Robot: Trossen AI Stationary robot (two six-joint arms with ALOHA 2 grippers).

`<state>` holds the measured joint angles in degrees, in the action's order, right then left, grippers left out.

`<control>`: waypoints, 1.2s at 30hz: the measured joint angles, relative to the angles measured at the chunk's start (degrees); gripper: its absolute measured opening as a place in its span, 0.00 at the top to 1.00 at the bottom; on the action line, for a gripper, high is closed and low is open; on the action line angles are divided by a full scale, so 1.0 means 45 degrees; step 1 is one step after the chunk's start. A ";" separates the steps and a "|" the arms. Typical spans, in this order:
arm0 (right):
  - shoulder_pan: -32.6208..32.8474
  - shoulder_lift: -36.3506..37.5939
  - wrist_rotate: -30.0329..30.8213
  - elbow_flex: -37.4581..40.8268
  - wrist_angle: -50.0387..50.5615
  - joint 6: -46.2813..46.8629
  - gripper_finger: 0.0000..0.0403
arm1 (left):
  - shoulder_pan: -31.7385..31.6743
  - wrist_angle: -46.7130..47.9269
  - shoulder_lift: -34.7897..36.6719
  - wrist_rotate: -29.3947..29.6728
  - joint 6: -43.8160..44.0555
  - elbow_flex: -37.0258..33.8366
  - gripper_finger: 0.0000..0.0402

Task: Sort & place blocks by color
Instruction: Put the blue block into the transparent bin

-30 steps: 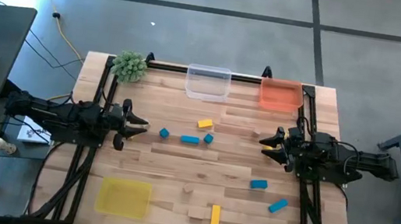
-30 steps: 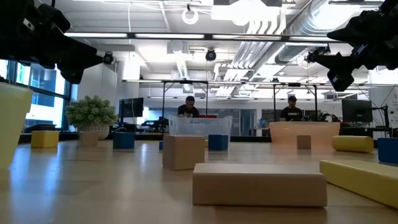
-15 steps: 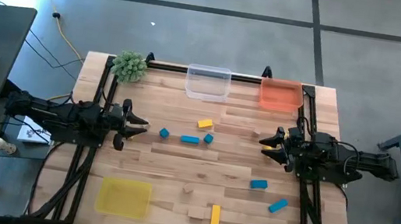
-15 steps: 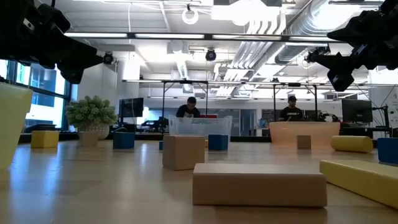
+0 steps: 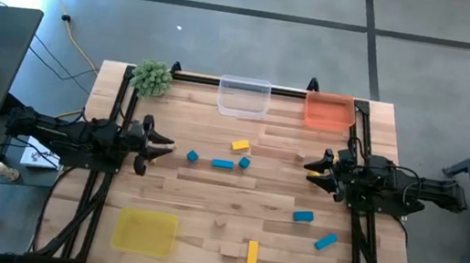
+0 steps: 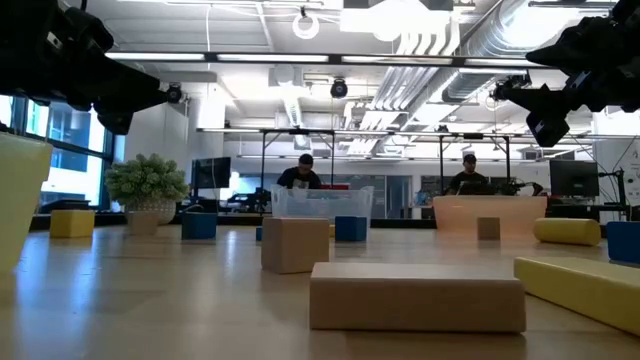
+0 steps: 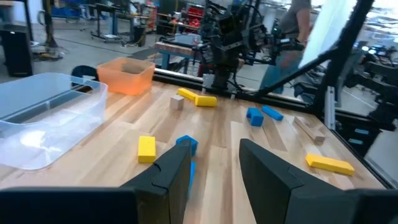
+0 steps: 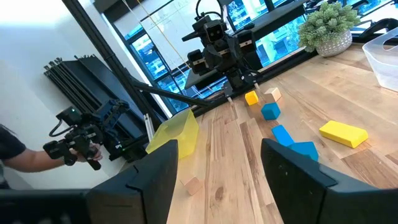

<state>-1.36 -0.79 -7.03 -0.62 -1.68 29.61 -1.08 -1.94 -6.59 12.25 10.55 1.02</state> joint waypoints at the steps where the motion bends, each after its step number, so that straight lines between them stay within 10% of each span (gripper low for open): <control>1: 0.0000 0.0000 0.0000 0.0001 -0.0001 -0.0001 0.45 | -0.0005 -0.0145 0.0000 0.0004 -0.0007 0.0001 0.69; 36: 0.0003 0.0001 0.0000 0.0002 0.0001 0.0000 0.45 | -0.0015 -0.1177 0.0005 0.2159 0.0269 0.0003 0.68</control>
<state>-1.34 -0.78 -7.03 -0.62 -1.68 29.61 -1.15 -7.23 -6.57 21.97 11.76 1.04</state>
